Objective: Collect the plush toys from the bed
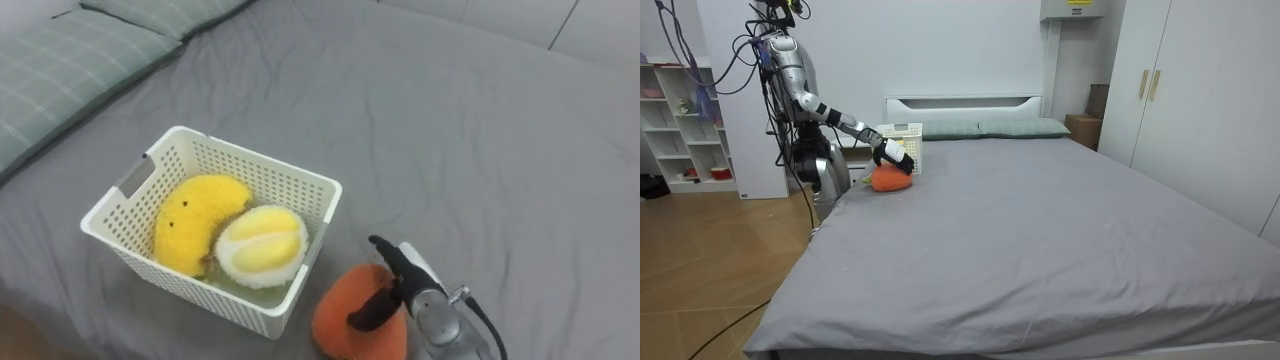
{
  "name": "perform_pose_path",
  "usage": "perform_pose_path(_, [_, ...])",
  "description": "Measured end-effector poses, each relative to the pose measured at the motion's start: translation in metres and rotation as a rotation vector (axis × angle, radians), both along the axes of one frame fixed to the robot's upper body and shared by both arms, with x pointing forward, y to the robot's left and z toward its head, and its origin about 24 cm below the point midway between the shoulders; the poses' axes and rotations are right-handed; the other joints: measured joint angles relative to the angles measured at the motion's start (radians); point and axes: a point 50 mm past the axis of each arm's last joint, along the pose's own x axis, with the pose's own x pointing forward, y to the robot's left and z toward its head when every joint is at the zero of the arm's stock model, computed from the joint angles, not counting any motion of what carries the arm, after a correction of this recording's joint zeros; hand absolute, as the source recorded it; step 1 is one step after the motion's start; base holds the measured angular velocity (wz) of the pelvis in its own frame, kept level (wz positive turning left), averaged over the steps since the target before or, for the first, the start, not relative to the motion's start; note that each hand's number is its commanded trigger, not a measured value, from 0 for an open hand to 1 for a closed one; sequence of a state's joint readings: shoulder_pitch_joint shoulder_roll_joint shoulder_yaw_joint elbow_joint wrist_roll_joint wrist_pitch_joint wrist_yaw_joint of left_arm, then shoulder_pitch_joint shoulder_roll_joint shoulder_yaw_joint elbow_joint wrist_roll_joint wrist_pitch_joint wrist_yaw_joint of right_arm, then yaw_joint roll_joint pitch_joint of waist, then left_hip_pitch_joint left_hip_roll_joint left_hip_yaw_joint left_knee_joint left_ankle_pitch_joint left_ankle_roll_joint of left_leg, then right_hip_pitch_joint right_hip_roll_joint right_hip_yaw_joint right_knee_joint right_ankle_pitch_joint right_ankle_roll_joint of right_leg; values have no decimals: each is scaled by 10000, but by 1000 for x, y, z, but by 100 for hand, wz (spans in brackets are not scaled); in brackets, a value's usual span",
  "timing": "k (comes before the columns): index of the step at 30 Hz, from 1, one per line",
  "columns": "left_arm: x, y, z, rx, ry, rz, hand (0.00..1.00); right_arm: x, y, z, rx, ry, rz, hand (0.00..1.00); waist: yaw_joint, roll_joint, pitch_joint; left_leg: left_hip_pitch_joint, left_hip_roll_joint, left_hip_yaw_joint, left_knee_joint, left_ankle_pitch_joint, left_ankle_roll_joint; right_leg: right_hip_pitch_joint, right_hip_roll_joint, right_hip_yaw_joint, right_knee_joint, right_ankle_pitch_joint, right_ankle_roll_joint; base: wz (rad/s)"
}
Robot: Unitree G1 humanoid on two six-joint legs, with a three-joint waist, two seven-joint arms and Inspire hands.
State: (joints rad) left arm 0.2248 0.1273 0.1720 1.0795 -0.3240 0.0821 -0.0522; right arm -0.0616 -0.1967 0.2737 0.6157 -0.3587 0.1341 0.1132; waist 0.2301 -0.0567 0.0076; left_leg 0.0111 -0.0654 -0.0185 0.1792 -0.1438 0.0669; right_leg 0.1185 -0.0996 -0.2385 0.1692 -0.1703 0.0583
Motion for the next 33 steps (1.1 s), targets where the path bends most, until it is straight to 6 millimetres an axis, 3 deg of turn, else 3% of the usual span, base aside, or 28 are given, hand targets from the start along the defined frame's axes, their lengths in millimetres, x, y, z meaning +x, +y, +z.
perform_pose_path(9, [-17, 1, 0, 6, 405, 98, 0, -5, 3, -8, -233, 467, 255, 0, 66, -18, 34, -84, -36, -256, 102, -5, -8, 100, -11, -309, -21, 0, 0, 10])
perform_pose_path(10, [-17, 1, 0, 2, 420, 89, 0, -4, 3, -9, -254, 513, 265, 22, 68, -17, 34, -103, -43, -294, 125, -5, -8, 108, -20, -368, -20, -1, 1, 9])
perform_pose_path(11, [-17, 1, 0, 2, 424, 76, 0, -4, 3, -9, -265, 527, 270, 78, 75, -15, 34, -121, -47, -317, 148, -6, -7, 110, -20, -385, -19, -1, 1, 13])
perform_pose_path(12, [-17, 1, 0, -8, 418, 65, 0, -3, 3, -9, -270, 541, 277, 100, 74, -15, 34, -179, -68, -403, 207, -15, -8, 108, -17, -416, -20, -1, 2, 12])
perform_pose_path(26, [-18, -2, -1, -110, 588, -85, 0, -6, 0, -15, -819, 934, 601, 100, 225, 89, 39, -205, -141, -618, 319, -33, -30, 222, -43, -638, -27, -17, 26, 5])
perform_pose_path(33, [-13, -1, -1, -86, 451, -151, 0, -9, 1, -18, -599, 1032, 416, 100, 245, 8, 16, -226, -161, -609, 339, -16, 3, 212, -66, -641, -43, -41, 42, 0])
